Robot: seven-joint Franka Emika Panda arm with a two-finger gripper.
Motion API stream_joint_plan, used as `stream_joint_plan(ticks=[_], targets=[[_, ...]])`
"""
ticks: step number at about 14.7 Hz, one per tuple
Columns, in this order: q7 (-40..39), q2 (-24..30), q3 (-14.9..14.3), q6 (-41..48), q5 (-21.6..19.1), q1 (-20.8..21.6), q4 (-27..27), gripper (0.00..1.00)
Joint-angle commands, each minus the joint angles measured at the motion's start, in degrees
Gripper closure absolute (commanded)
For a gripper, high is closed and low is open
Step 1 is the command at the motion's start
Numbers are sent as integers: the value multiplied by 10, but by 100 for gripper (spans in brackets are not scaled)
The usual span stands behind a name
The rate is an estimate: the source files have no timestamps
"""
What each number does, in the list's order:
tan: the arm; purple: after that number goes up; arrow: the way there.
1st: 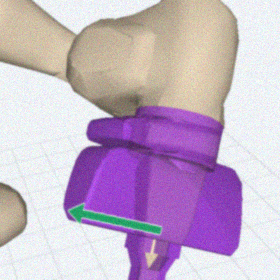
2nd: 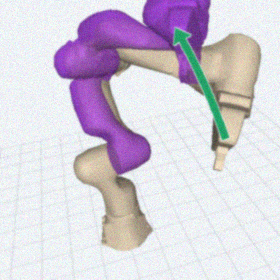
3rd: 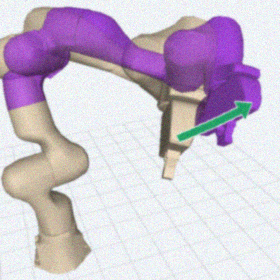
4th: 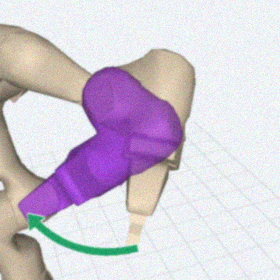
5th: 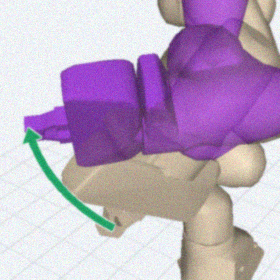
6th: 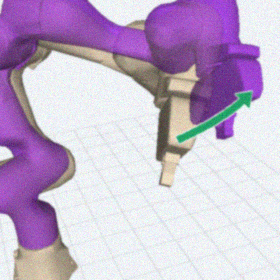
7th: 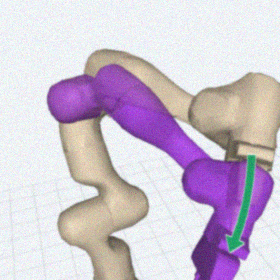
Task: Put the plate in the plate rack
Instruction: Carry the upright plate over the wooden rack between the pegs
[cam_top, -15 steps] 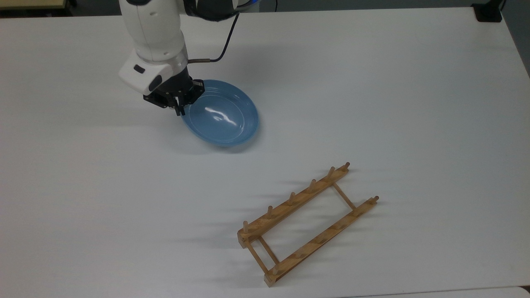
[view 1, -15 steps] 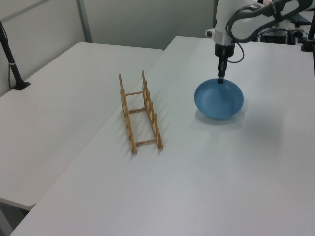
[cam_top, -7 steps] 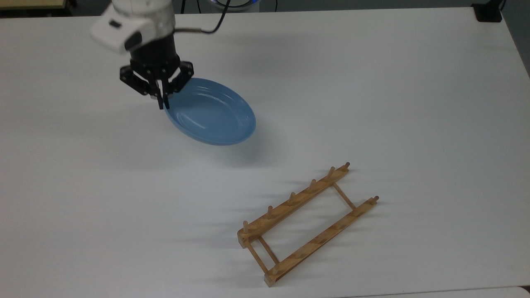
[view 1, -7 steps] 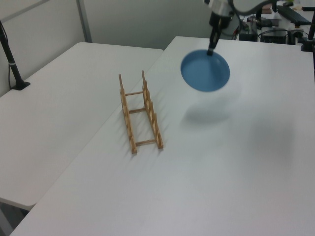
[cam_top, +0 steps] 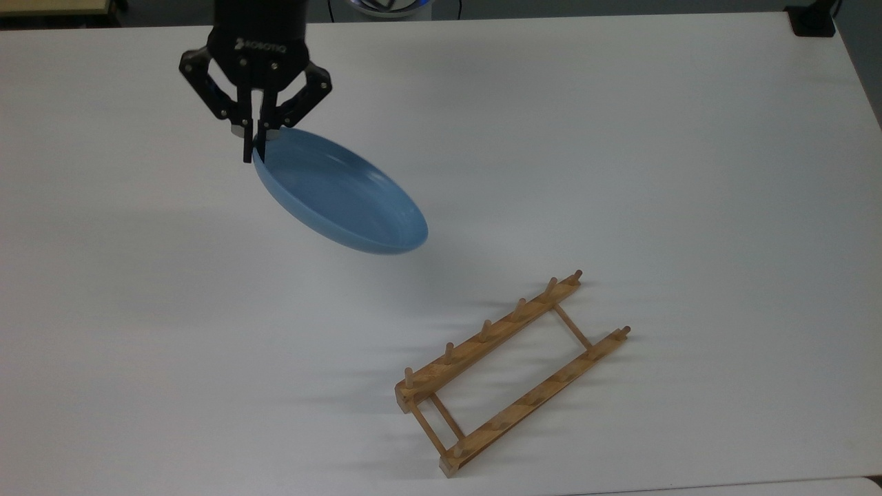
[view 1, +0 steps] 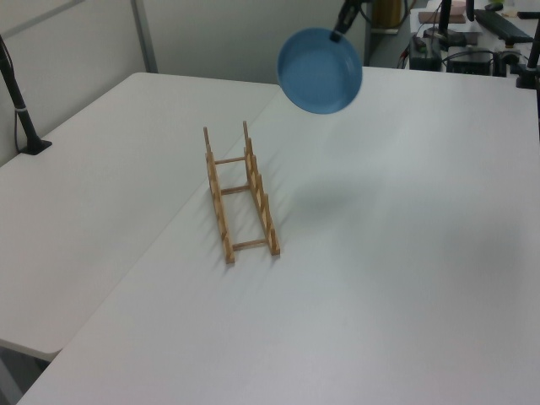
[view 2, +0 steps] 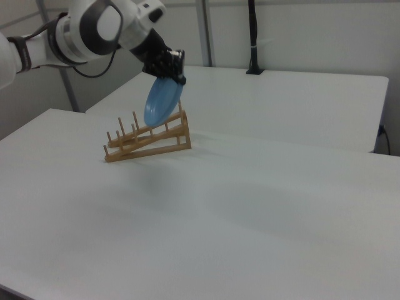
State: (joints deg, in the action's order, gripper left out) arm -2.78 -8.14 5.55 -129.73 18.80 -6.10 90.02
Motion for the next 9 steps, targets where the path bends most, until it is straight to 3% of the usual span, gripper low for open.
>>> stream_joint_plan(ticks=[1, 3, 5, 9], targets=[[142, -8, 29, -32, 186, 24, -8, 100], [239, -17, 34, -32, 301, 50, -8, 100], [329, -32, 34, -29, 387, 85, -8, 100], [502, -70, 31, 2, 493, 141, -20, 100]])
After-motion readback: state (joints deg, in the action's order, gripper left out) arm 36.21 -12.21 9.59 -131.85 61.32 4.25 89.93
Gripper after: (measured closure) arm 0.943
